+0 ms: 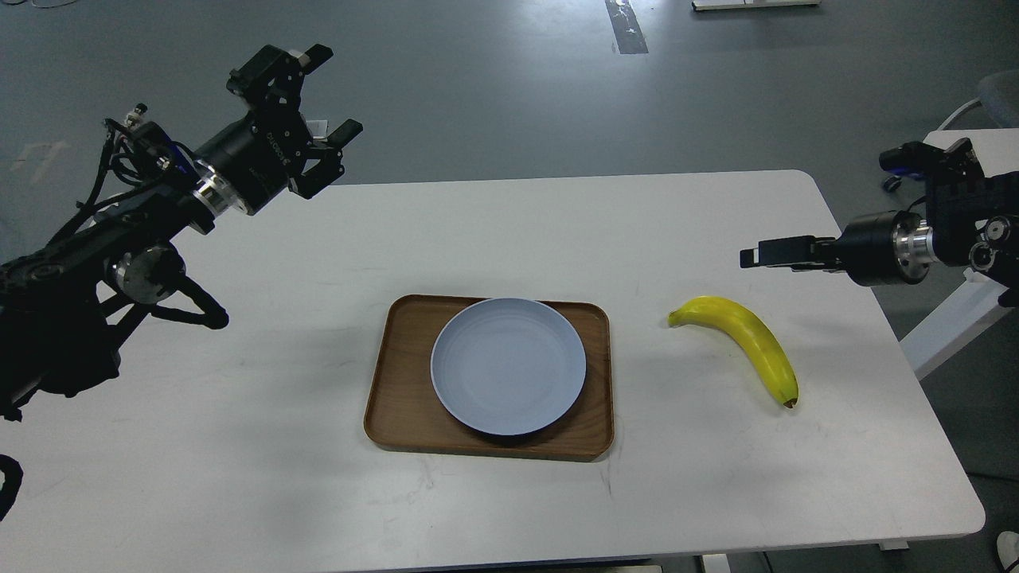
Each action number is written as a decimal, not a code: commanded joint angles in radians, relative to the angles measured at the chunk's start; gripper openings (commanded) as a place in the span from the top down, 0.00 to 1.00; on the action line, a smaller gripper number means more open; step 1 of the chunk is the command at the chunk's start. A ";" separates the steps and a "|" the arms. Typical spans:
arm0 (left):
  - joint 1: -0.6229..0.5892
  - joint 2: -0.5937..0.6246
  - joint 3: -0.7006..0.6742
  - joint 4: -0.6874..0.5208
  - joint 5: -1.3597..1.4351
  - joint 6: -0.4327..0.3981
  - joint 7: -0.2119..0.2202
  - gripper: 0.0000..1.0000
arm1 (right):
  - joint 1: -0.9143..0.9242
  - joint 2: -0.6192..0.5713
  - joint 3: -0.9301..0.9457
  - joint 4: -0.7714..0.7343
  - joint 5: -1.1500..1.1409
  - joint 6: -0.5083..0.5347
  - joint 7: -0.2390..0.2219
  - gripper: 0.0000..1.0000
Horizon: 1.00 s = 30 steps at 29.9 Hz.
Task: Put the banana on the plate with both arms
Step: 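Reach the right gripper to the banana and grasp its middle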
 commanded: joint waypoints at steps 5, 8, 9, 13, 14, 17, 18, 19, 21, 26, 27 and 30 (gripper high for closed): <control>0.001 -0.002 -0.003 0.000 -0.001 0.000 0.000 0.00 | 0.033 0.065 -0.206 -0.026 -0.039 -0.003 0.000 0.00; 0.002 0.000 -0.006 0.000 -0.001 0.000 0.000 0.00 | 0.005 0.083 -0.228 -0.040 -0.039 -0.053 0.000 0.00; 0.002 0.000 -0.006 0.000 -0.001 0.000 0.000 0.00 | 0.005 0.083 -0.228 -0.040 -0.039 -0.053 0.000 0.00; 0.002 0.000 -0.007 0.000 -0.001 0.000 0.000 0.00 | -0.007 0.106 -0.228 -0.046 -0.035 -0.082 0.000 0.00; 0.002 0.000 -0.007 0.000 -0.001 0.000 0.000 0.00 | -0.010 0.118 -0.227 -0.049 -0.034 -0.085 0.000 0.01; 0.002 0.000 -0.007 0.000 -0.001 0.000 0.000 0.00 | -0.024 0.140 -0.223 -0.051 -0.031 -0.096 0.000 0.02; 0.002 0.000 -0.007 0.000 -0.001 0.000 0.000 0.00 | -0.028 0.146 -0.223 -0.051 -0.031 -0.101 0.000 0.02; 0.002 0.000 -0.006 0.000 -0.001 0.000 0.000 0.00 | -0.036 0.157 -0.222 -0.055 -0.029 -0.108 0.000 0.03; 0.004 0.001 -0.007 0.000 -0.001 0.000 0.000 0.00 | -0.053 0.169 -0.222 -0.074 -0.029 -0.116 0.000 0.05; 0.004 0.003 -0.007 0.000 -0.001 0.000 0.000 0.00 | -0.071 0.178 -0.222 -0.078 -0.029 -0.121 0.000 0.25; 0.004 0.003 -0.007 0.000 -0.001 0.000 0.000 0.00 | -0.071 0.178 -0.223 -0.078 -0.029 -0.121 0.000 0.42; 0.004 0.001 -0.007 0.000 -0.001 0.000 0.000 0.00 | -0.071 0.178 -0.225 -0.078 -0.029 -0.121 0.000 0.72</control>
